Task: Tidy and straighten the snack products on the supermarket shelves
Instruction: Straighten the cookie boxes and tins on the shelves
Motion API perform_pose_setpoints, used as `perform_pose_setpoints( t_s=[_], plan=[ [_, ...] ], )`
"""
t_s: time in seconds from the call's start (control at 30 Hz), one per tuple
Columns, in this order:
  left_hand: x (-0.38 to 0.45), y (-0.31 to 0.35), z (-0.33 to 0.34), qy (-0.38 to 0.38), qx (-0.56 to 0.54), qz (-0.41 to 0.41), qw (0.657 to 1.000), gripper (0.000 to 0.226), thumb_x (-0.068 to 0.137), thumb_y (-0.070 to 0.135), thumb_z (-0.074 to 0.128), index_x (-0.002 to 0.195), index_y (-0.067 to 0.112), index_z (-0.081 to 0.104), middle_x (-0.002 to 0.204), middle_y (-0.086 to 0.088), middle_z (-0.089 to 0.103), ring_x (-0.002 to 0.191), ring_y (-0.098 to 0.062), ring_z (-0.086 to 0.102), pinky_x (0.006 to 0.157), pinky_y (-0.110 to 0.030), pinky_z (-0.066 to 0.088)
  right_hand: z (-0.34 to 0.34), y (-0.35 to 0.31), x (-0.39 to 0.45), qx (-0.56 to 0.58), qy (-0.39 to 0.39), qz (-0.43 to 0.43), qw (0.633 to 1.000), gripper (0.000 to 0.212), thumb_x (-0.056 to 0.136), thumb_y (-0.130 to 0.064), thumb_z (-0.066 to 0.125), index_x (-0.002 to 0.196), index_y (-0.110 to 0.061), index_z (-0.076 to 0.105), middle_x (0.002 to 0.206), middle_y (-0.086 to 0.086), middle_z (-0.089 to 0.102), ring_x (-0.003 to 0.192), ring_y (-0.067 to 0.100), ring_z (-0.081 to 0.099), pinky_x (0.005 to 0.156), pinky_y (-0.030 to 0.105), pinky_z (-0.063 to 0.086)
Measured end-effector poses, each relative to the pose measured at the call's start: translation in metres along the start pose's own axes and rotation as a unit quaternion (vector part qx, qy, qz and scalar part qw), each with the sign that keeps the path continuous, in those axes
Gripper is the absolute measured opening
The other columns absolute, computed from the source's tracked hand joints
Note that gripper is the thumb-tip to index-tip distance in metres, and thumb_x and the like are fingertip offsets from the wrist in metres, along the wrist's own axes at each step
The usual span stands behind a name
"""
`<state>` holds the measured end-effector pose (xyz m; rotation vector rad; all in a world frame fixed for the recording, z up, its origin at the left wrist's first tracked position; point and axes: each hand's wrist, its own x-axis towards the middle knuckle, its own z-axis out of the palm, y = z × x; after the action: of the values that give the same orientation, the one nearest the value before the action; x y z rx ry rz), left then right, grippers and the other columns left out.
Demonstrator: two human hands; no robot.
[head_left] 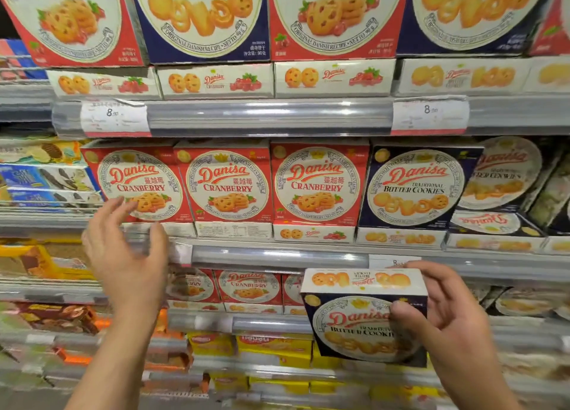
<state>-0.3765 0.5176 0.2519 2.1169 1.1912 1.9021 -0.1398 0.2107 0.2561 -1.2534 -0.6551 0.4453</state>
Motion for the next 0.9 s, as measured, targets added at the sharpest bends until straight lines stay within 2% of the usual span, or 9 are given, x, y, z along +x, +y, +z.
perform_pose_setpoints(
  t_s=[0.13, 0.23, 0.4, 0.5, 0.57, 0.63, 0.73, 0.8, 0.9],
  plan=[
    [-0.046, 0.068, -0.003, -0.231, -0.132, -0.02, 0.964, 0.035, 0.092, 0.043, 0.063, 0.122, 0.024, 0.063, 0.12, 0.012, 0.065, 0.114, -0.011, 0.06, 0.096, -0.029, 0.045, -0.013, 0.001, -0.002, 0.018, 0.021, 0.008, 1.0, 0.051, 0.071, -0.002, 0.071, 0.119, -0.01, 0.056, 0.112, 0.01, 0.075, 0.105, 0.025, 0.073, 0.083, 0.034, 0.062],
    [-0.088, 0.111, 0.001, -0.462, -0.227, -0.102, 0.851, 0.053, 0.08, 0.062, 0.073, 0.127, 0.044, 0.057, 0.123, 0.028, 0.065, 0.114, 0.004, 0.06, 0.094, -0.024, 0.047, -0.021, 0.001, -0.003, 0.05, 0.037, 0.024, 0.998, 0.053, 0.072, -0.002, 0.07, 0.123, -0.009, 0.055, 0.116, 0.012, 0.074, 0.109, 0.029, 0.071, 0.088, 0.048, 0.06],
    [-0.141, 0.15, 0.022, -0.525, -0.335, -0.17, 0.764, 0.068, 0.07, 0.05, 0.08, 0.13, 0.027, 0.056, 0.115, 0.005, 0.074, 0.104, -0.016, 0.07, 0.094, -0.036, 0.054, -0.036, -0.005, -0.005, 0.086, 0.069, 0.032, 0.993, 0.047, 0.072, -0.007, 0.068, 0.117, -0.015, 0.059, 0.111, 0.009, 0.075, 0.106, 0.03, 0.072, 0.08, 0.044, 0.062],
    [-0.149, 0.163, 0.031, -0.497, -0.361, -0.18, 0.768, 0.058, 0.072, 0.043, 0.081, 0.12, 0.019, 0.061, 0.103, -0.004, 0.077, 0.093, -0.024, 0.071, 0.086, -0.04, 0.055, -0.046, -0.01, -0.007, 0.06, 0.075, 0.016, 0.995, 0.046, 0.074, -0.012, 0.07, 0.119, -0.02, 0.061, 0.113, 0.001, 0.074, 0.109, 0.026, 0.071, 0.077, 0.036, 0.062],
    [-0.148, 0.172, 0.034, -0.487, -0.353, -0.17, 0.781, 0.05, 0.07, 0.042, 0.082, 0.114, 0.025, 0.065, 0.095, -0.001, 0.077, 0.083, -0.014, 0.07, 0.08, -0.028, 0.055, -0.056, -0.015, -0.01, -0.098, 0.098, -0.052, 0.989, 0.05, 0.079, -0.019, 0.075, 0.126, -0.029, 0.06, 0.125, -0.01, 0.068, 0.12, 0.015, 0.064, 0.088, 0.03, 0.058],
    [-0.149, 0.18, 0.038, -0.484, -0.317, -0.134, 0.804, 0.043, 0.069, 0.044, 0.081, 0.108, 0.039, 0.065, 0.091, 0.009, 0.076, 0.077, -0.004, 0.067, 0.075, -0.018, 0.052, -0.072, -0.02, -0.01, -0.353, 0.119, -0.189, 0.909, 0.055, 0.085, -0.026, 0.078, 0.135, -0.028, 0.056, 0.142, -0.011, 0.056, 0.136, 0.012, 0.05, 0.109, 0.031, 0.044],
    [-0.154, 0.195, 0.043, -0.479, -0.228, -0.053, 0.846, 0.049, 0.061, 0.07, 0.068, 0.106, 0.052, 0.06, 0.1, 0.031, 0.068, 0.09, 0.003, 0.066, 0.081, -0.014, 0.05, -0.091, -0.032, -0.007, -0.537, 0.037, -0.29, 0.791, 0.047, 0.09, -0.036, 0.072, 0.133, -0.024, 0.06, 0.137, -0.01, 0.059, 0.133, 0.015, 0.052, 0.119, 0.045, 0.032],
    [-0.16, 0.209, 0.048, -0.477, -0.214, -0.027, 0.852, 0.054, 0.062, 0.073, 0.065, 0.112, 0.055, 0.056, 0.104, 0.033, 0.066, 0.095, 0.005, 0.064, 0.083, -0.014, 0.049, -0.099, -0.037, -0.007, -0.594, -0.005, -0.285, 0.752, 0.052, 0.081, -0.036, 0.081, 0.128, -0.027, 0.062, 0.127, -0.012, 0.065, 0.12, 0.015, 0.061, 0.117, 0.052, 0.032],
    [-0.169, 0.23, 0.051, -0.476, -0.22, 0.0, 0.851, 0.06, 0.067, 0.065, 0.076, 0.112, 0.074, 0.038, 0.11, 0.043, 0.058, 0.099, 0.01, 0.059, 0.082, -0.005, 0.042, -0.114, -0.044, -0.008, -0.61, -0.013, -0.273, 0.744, 0.061, 0.071, -0.029, 0.088, 0.125, -0.026, 0.061, 0.122, -0.01, 0.066, 0.111, 0.017, 0.065, 0.11, 0.052, 0.041]
  ],
)
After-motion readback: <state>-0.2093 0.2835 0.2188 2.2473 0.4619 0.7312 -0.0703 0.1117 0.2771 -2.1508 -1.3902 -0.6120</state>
